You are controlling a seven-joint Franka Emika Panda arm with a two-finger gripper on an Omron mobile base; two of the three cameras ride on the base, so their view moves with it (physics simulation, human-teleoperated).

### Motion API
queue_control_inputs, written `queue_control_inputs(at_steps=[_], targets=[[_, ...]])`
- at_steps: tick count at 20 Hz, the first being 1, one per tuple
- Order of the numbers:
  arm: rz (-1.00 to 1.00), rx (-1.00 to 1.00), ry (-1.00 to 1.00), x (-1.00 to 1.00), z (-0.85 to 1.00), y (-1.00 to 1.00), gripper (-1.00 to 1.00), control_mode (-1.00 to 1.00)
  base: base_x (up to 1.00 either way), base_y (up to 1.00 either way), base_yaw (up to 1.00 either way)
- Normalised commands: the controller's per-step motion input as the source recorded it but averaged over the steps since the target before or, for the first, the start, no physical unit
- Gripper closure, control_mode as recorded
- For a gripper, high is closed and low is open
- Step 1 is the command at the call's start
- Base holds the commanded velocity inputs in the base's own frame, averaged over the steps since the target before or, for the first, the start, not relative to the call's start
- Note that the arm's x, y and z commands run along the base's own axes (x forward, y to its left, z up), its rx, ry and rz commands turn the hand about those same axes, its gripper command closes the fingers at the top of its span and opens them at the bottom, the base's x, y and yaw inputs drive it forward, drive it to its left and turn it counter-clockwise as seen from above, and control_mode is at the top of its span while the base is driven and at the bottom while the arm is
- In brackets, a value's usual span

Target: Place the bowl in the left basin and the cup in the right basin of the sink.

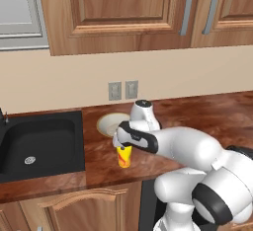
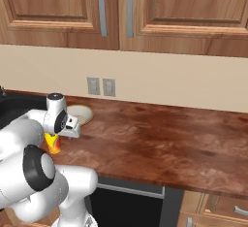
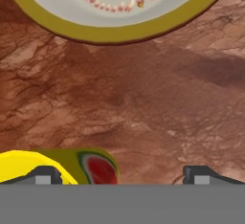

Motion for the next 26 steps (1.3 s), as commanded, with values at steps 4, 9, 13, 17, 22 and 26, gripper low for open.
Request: queue_control_inputs(at_steps=[4,9,13,17,22,26], targets=[[0.00,0.00,0.00,0.00,-0.13,0.00,-1.00,-1.00,0.00,0.00,0.00],[0.00,0.00,0.00,0.00,-0.06,0.00,-1.00,-1.00,0.00,0.00,0.00],[0.00,0.00,0.00,0.00,0.00,0.00,-1.00,-1.00,0.00,0.00,0.00],[0.00,0.00,0.00,0.00,0.00,0.00,-1.00,-1.00,0.00,0.00,0.00],[0.00,0.00,0.00,0.00,0.00,0.00,1.00,-1.00,0.00,0.00,0.00],[0.00,0.00,0.00,0.00,0.00,0.00,1.00,-1.00,0.00,0.00,0.00]])
